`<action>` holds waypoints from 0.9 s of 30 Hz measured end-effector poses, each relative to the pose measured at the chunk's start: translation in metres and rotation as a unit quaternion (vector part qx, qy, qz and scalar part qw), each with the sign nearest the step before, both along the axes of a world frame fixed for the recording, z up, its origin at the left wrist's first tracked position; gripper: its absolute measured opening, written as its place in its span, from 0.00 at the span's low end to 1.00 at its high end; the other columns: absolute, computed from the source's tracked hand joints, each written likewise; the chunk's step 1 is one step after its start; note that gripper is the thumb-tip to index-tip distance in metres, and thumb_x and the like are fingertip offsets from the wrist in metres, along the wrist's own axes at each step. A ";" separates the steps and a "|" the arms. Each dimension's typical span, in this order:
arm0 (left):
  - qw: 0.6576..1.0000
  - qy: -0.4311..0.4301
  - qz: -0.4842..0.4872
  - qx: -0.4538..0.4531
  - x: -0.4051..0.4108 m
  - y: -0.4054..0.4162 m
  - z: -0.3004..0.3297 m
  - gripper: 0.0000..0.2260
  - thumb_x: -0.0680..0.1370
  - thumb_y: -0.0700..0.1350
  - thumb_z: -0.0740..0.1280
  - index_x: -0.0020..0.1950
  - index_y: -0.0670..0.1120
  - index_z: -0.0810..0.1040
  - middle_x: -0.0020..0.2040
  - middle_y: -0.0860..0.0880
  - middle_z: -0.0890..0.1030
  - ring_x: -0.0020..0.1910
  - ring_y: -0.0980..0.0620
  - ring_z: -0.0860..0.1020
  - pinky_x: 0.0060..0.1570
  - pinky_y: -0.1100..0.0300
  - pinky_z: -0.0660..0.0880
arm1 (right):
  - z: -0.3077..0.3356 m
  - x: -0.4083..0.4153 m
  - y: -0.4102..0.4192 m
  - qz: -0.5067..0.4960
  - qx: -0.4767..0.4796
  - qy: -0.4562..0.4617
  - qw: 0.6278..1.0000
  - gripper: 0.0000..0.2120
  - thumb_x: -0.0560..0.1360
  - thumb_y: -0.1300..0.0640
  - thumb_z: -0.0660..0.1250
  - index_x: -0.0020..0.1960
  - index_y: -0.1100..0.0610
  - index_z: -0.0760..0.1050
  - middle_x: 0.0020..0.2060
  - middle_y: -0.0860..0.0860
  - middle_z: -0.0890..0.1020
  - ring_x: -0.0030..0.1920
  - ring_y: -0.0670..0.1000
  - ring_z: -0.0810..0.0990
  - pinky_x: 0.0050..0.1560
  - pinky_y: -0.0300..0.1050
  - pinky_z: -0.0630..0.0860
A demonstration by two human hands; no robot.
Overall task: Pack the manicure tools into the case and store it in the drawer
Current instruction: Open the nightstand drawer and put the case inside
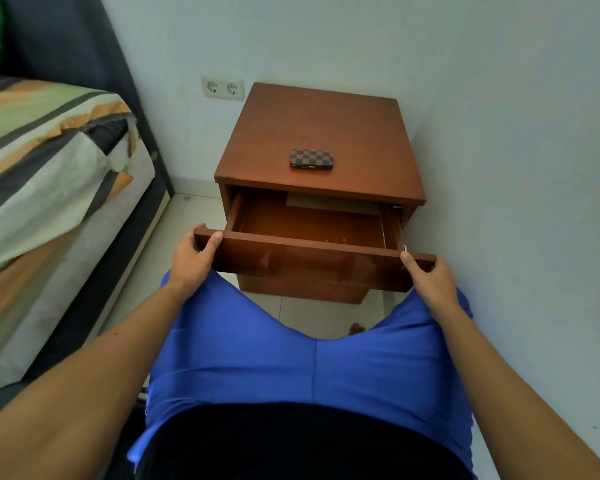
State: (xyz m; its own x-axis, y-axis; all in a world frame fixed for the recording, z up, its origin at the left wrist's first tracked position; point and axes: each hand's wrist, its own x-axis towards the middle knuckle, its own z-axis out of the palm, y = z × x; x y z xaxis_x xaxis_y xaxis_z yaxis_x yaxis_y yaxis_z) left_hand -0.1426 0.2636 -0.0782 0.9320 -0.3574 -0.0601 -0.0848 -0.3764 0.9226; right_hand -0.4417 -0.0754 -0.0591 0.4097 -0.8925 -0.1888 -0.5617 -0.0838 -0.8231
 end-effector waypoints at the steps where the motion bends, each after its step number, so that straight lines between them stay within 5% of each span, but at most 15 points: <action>1: 1.000 -0.004 0.001 0.008 0.000 0.000 0.002 0.28 0.84 0.56 0.68 0.81 0.45 0.68 0.74 0.43 0.75 0.72 0.43 0.74 0.66 0.56 0.71 | 0.002 0.002 0.001 -0.002 -0.007 0.002 1.000 0.35 0.77 0.38 0.71 0.75 0.58 0.68 0.69 0.58 0.77 0.69 0.61 0.77 0.67 0.54 0.76; 5: 0.997 -0.058 -0.004 0.053 0.011 -0.008 0.016 0.30 0.83 0.55 0.70 0.82 0.46 0.66 0.78 0.46 0.73 0.75 0.44 0.72 0.73 0.50 0.71 | 0.013 0.015 0.004 0.003 -0.076 0.024 0.997 0.41 0.77 0.41 0.73 0.81 0.56 0.59 0.78 0.57 0.69 0.77 0.60 0.69 0.74 0.58 0.72; 14: 0.958 -0.217 -0.112 0.153 0.054 -0.081 0.065 0.32 0.82 0.57 0.71 0.82 0.46 0.66 0.78 0.45 0.72 0.77 0.45 0.70 0.75 0.50 0.67 | 0.047 0.094 -0.011 0.094 -0.165 0.031 0.981 0.43 0.76 0.39 0.72 0.82 0.54 0.57 0.80 0.54 0.66 0.81 0.57 0.63 0.78 0.61 0.67; 17: 0.938 -0.262 -0.145 0.177 0.072 -0.114 0.078 0.33 0.82 0.59 0.69 0.83 0.47 0.64 0.82 0.46 0.68 0.83 0.46 0.63 0.79 0.46 0.63 | 0.059 0.135 -0.018 0.131 -0.181 0.026 0.974 0.43 0.76 0.39 0.72 0.83 0.53 0.56 0.81 0.52 0.64 0.82 0.56 0.61 0.79 0.60 0.65; 27: 0.888 -0.275 -0.222 0.293 0.150 -0.190 0.081 0.32 0.87 0.62 0.56 0.86 0.47 0.56 0.87 0.47 0.57 0.86 0.48 0.51 0.81 0.51 0.48 | 0.079 0.271 -0.055 0.335 -0.224 0.069 0.912 0.36 0.80 0.48 0.71 0.83 0.52 0.59 0.81 0.51 0.65 0.80 0.53 0.64 0.80 0.54 0.65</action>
